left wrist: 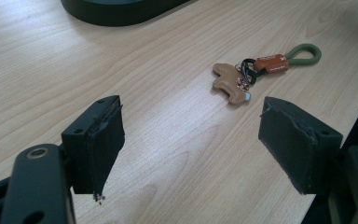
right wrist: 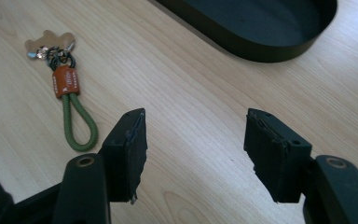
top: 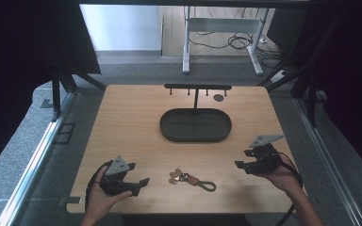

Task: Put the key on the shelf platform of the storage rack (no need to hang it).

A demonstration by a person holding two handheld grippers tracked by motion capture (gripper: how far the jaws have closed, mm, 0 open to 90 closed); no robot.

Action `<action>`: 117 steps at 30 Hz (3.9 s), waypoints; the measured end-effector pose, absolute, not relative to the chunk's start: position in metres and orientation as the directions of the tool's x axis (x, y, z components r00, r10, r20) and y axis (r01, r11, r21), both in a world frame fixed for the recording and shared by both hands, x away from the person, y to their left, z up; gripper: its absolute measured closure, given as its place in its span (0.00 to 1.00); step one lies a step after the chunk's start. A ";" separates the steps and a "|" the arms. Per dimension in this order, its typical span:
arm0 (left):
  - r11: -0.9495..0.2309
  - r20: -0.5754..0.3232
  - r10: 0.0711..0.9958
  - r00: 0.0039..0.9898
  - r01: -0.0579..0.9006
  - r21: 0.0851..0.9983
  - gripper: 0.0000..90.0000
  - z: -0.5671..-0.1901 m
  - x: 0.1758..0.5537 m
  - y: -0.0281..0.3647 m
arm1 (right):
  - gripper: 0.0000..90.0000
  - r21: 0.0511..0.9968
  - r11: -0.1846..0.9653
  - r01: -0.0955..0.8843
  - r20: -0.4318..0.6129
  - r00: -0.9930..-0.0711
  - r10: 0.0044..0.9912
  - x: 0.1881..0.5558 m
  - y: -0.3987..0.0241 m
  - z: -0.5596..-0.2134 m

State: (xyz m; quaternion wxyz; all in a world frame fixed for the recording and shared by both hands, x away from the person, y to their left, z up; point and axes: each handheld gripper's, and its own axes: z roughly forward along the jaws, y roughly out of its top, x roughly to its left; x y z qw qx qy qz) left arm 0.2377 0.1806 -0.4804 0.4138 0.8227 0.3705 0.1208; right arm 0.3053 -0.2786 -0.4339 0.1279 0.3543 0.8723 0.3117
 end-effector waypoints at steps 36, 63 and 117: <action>-0.386 -0.109 0.698 0.707 0.500 0.775 0.25 -0.478 0.236 0.179 | 0.49 0.454 0.764 0.459 -0.004 -0.856 0.516 0.324 -0.192 -0.426; -0.381 -0.110 0.696 0.710 0.494 0.782 0.25 -0.476 0.235 0.181 | 0.49 0.348 0.850 0.397 0.027 -0.910 0.414 0.329 -0.143 -0.452; -0.363 -0.112 0.702 0.703 0.489 0.794 0.25 -0.472 0.233 0.187 | 0.52 0.183 0.919 0.348 0.048 -0.937 0.345 0.328 -0.098 -0.497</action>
